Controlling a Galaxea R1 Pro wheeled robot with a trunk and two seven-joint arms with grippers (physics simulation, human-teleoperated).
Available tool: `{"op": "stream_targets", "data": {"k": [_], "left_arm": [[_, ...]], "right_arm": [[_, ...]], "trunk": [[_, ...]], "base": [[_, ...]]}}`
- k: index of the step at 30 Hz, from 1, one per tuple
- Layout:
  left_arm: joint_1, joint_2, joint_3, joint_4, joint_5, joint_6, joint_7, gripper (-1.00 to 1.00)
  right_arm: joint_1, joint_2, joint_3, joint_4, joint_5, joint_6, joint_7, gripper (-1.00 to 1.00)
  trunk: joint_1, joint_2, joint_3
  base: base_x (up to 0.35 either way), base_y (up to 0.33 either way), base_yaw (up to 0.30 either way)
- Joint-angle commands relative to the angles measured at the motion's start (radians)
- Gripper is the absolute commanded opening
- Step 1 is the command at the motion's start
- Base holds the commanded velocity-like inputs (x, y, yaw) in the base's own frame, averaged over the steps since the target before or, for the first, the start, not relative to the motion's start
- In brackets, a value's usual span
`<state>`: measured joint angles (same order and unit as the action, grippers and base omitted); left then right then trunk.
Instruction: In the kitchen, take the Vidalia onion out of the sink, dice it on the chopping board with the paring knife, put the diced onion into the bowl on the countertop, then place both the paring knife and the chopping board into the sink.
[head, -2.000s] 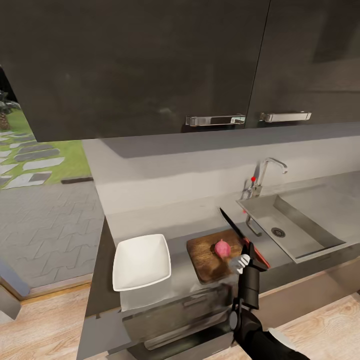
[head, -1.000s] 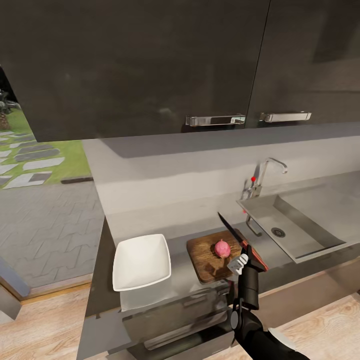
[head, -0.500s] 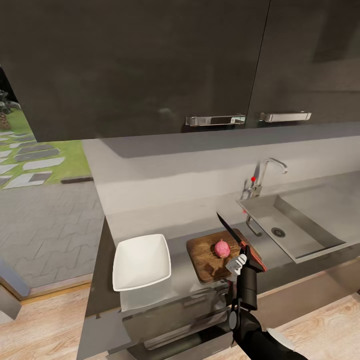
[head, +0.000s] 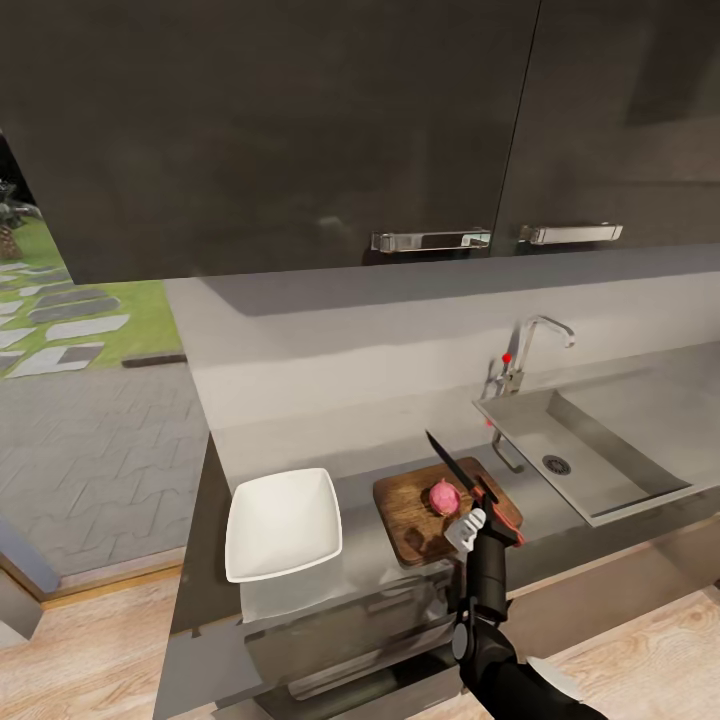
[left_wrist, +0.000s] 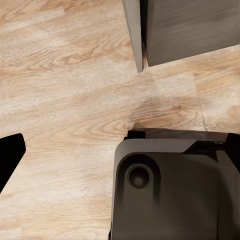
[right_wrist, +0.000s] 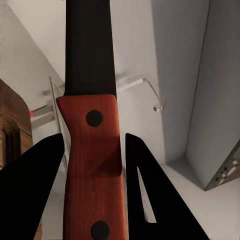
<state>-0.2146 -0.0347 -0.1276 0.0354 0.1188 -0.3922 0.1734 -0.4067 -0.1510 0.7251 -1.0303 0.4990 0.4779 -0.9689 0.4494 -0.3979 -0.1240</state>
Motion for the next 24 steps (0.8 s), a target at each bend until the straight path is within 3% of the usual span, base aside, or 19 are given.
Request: {"op": "stream_targets", "data": {"k": [1,11,16,24], "left_arm": [[-0.002,-0.001,-0.009,0.004,0.01,-0.007,0.001,1.0],[-0.002,-0.001,-0.009,0.004,0.01,-0.007,0.001,1.0],[-0.002,-0.001,-0.009,0.004,0.01,-0.007,0.001,1.0],[-0.002,-0.001,-0.009,0.004,0.01,-0.007,0.001,1.0]], "right_arm": [[-0.001,0.0,0.003,0.0,0.001,0.007,-0.001,-1.0],[-0.001,0.001,0.004,0.007,0.001,0.007,0.004,-1.0],[-0.001,0.025,0.004,0.048,0.002,0.006,0.004,-1.0],[-0.001,0.03,0.005,0.062,0.003,0.005,0.007,-1.0]], "trunk": [[0.001,-0.002,-0.002],[0.001,-0.002,-0.002],[0.001,-0.002,-0.002],[0.001,-0.002,-0.002]], "base": [[0.0,0.0,0.0],[0.0,0.0,0.0],[0.0,0.0,0.0],[0.0,0.0,0.0]]}}
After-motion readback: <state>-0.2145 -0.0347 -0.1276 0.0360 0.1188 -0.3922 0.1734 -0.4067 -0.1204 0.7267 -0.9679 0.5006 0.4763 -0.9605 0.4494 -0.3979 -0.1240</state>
